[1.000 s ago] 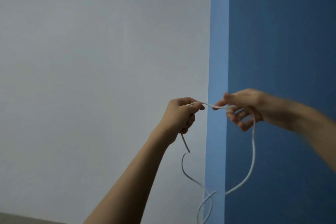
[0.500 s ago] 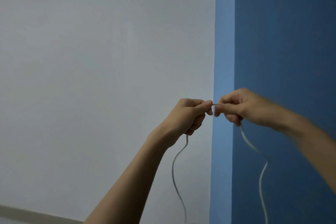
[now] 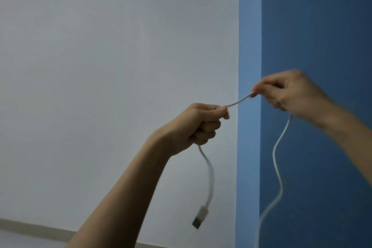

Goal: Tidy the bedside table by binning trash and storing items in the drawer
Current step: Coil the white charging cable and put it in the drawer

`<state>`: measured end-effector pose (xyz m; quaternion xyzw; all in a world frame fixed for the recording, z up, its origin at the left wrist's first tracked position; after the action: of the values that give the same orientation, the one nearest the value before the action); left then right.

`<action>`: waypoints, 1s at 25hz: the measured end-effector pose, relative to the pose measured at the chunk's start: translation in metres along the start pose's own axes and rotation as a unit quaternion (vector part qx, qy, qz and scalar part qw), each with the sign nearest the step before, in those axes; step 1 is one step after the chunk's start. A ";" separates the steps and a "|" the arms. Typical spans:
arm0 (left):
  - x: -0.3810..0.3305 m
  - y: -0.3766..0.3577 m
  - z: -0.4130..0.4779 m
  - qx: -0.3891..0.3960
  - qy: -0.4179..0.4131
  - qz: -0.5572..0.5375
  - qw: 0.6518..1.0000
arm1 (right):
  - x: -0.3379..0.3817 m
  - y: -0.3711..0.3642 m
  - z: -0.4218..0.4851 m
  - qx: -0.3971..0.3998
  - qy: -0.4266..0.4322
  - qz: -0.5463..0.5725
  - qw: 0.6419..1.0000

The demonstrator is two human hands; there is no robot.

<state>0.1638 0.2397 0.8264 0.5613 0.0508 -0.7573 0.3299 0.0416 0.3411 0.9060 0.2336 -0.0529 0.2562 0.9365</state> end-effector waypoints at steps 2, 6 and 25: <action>0.010 0.006 -0.005 0.020 0.022 -0.059 0.998 | -0.017 0.031 -0.002 -0.058 -0.025 -0.081 0.995; 0.013 -0.003 0.006 0.007 0.023 -0.018 1.000 | -0.008 -0.033 -0.021 0.184 -0.044 -0.065 0.980; -0.026 -0.128 -0.032 0.363 -0.044 -0.293 0.884 | 0.010 -0.038 -0.017 -0.065 -0.015 0.277 0.959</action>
<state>0.1230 0.3651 0.8005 0.5677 -0.0802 -0.8087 -0.1316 0.0689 0.3249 0.8781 0.1520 -0.1466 0.4978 0.8412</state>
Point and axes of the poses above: each hand's wrist, its own z-axis towards the middle knuckle, its own y-axis out of the back of the hand, x = y × z, the point moved 9 cm from there along z, towards the middle knuckle, and after that the axes turned 7 degrees about y, right-handed, at the moved point
